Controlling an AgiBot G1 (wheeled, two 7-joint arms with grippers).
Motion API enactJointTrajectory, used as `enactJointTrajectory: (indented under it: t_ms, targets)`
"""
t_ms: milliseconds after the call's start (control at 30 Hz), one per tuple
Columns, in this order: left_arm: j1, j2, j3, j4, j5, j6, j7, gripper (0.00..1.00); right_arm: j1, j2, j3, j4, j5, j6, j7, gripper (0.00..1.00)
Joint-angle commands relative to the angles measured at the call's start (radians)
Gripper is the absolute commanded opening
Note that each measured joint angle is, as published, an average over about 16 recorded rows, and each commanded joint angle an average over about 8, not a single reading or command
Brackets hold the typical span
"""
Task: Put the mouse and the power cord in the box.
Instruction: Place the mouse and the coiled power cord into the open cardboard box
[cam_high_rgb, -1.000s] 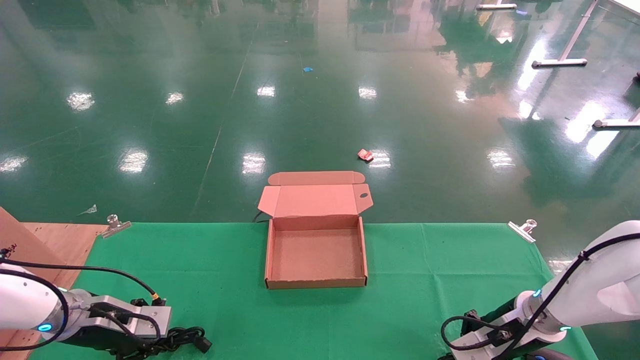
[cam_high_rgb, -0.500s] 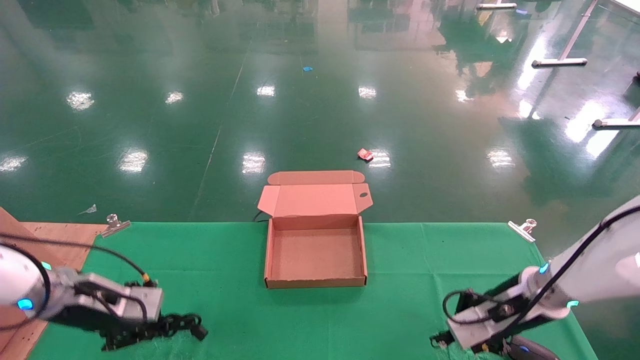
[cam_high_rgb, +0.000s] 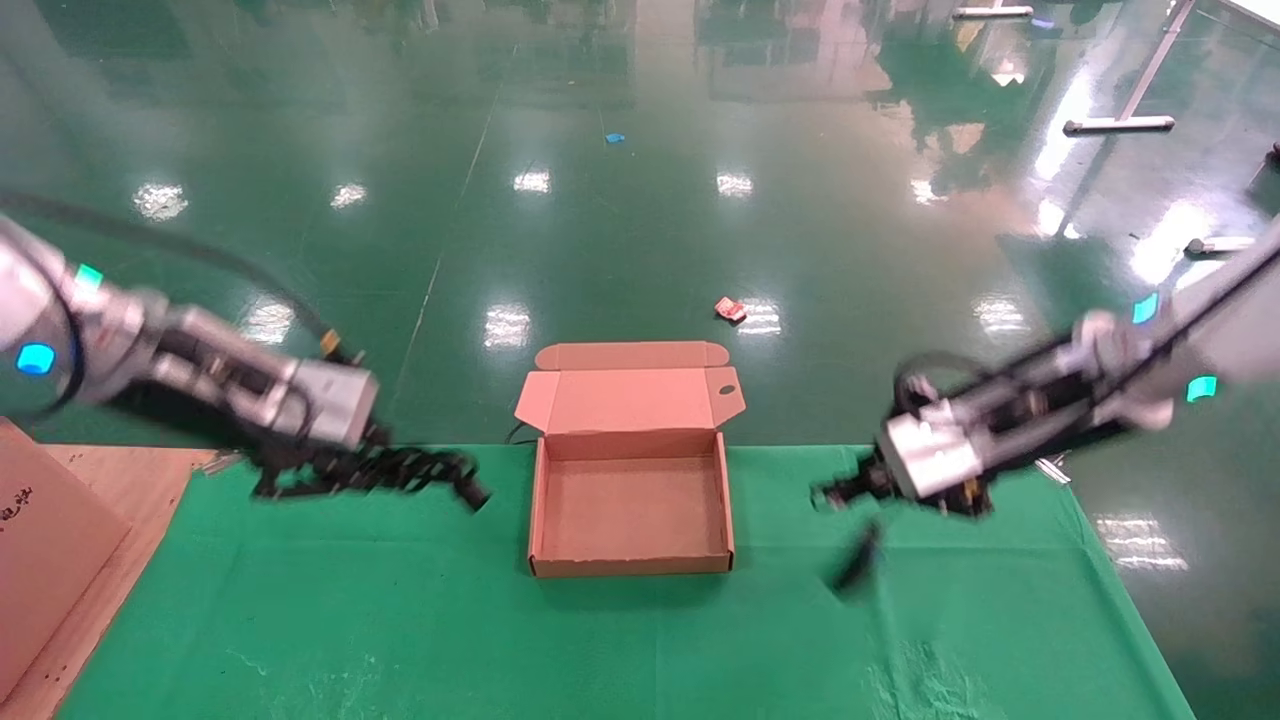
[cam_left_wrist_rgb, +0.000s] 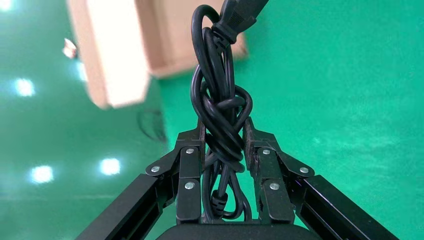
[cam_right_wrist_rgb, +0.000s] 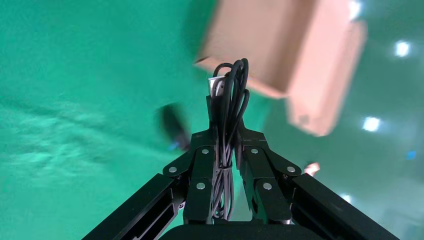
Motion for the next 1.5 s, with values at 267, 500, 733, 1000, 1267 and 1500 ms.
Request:
enactJointTrajectory:
  t_ms: [267,500,733,1000,1267,1500]
  targets:
    - [-0.126,0.042,-0.007,-0.218,-0.011,0.078,-0.155,0.0,0.166,-0.06,0.003,0.046,0.002,-0.061,0.087,0.0]
    - [-0.122,0.013,-0.003,-0.405,-0.044,0.094,-0.273,0.0,0.209,-0.088,-0.001,0.069,0.004,-0.1,0.122,0.0]
    - [-0.034,-0.041,-0.001,-0.606,-0.08,0.003,-0.336,0.0,0.214,-0.086,-0.003,0.101,0.024,-0.127,0.142,0.0]
    - [0.21,-0.015,0.022,-0.782,0.114,-0.375,-0.508,0.0,0.193,-0.073,-0.019,0.15,0.073,-0.142,0.166,0.0]
    - [0.43,0.103,0.053,-0.738,0.385,-0.728,-0.713,0.0,0.133,-0.019,-0.049,0.205,0.132,-0.141,0.181,0.0]
    - [0.52,0.211,0.114,-0.573,0.464,-0.907,-0.744,0.0,0.067,0.038,-0.071,0.259,0.179,-0.135,0.195,0.0]
